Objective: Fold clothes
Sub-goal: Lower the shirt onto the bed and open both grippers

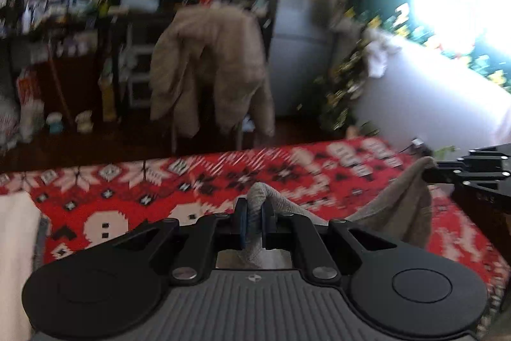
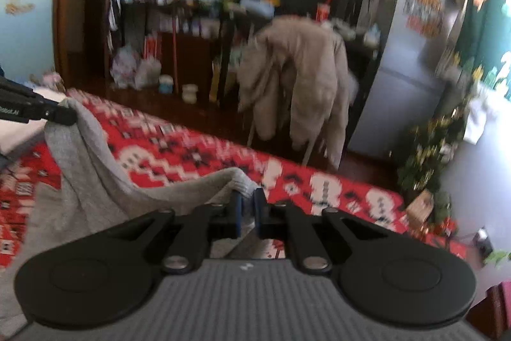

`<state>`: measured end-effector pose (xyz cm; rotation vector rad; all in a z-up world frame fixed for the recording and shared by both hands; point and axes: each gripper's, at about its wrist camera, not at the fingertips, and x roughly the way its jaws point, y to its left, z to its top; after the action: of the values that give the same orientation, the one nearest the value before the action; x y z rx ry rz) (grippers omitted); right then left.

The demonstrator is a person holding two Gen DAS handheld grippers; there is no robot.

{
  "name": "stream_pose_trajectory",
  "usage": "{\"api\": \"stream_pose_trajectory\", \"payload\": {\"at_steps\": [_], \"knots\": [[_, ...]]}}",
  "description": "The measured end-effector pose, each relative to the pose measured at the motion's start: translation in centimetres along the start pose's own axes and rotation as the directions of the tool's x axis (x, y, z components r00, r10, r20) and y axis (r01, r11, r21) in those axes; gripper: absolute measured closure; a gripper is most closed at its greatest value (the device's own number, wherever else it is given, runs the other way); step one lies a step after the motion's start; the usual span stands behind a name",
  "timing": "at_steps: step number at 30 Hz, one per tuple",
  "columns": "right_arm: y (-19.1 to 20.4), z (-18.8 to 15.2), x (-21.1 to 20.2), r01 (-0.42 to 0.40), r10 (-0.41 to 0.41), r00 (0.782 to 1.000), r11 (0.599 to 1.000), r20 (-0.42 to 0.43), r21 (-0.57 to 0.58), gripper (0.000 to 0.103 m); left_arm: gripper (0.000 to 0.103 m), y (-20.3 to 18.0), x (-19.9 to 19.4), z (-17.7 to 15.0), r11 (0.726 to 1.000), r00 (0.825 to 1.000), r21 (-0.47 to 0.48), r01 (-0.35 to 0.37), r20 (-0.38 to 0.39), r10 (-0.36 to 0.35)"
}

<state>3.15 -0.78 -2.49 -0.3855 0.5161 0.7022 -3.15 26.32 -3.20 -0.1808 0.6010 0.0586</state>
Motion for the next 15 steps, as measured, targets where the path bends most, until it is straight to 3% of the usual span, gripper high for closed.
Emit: {"api": "stream_pose_trajectory", "payload": {"at_steps": [6,9,12,13,15], "knots": [[-2.7,1.8,14.2,-0.003,0.007,0.995,0.999,-0.101,0.041,0.095,0.095,2.0,7.7,0.7,0.998,0.996,-0.041,-0.044,-0.084,0.041],[-3.7,1.8,19.0,-0.02,0.031,0.986,0.998,-0.163,0.067,0.093,0.091,2.5,10.0,0.2,0.997,0.991,-0.072,-0.022,-0.13,0.012],[-3.8,1.0,21.0,-0.023,0.039,0.98,0.996,-0.197,0.084,0.084,0.076,2.3,9.9,-0.5,0.998,0.99,-0.065,-0.012,-0.138,0.003],[-3.5,0.7,20.2,-0.02,0.036,0.98,0.996,-0.194,0.086,0.083,0.071,2.2,9.4,-0.7,0.998,0.991,-0.063,-0.012,-0.135,0.003],[-3.4,0.2,18.7,-0.016,0.035,0.983,0.995,-0.181,0.102,0.071,0.063,1.9,7.9,-1.0,0.998,0.992,-0.058,-0.012,-0.123,0.005]]}}
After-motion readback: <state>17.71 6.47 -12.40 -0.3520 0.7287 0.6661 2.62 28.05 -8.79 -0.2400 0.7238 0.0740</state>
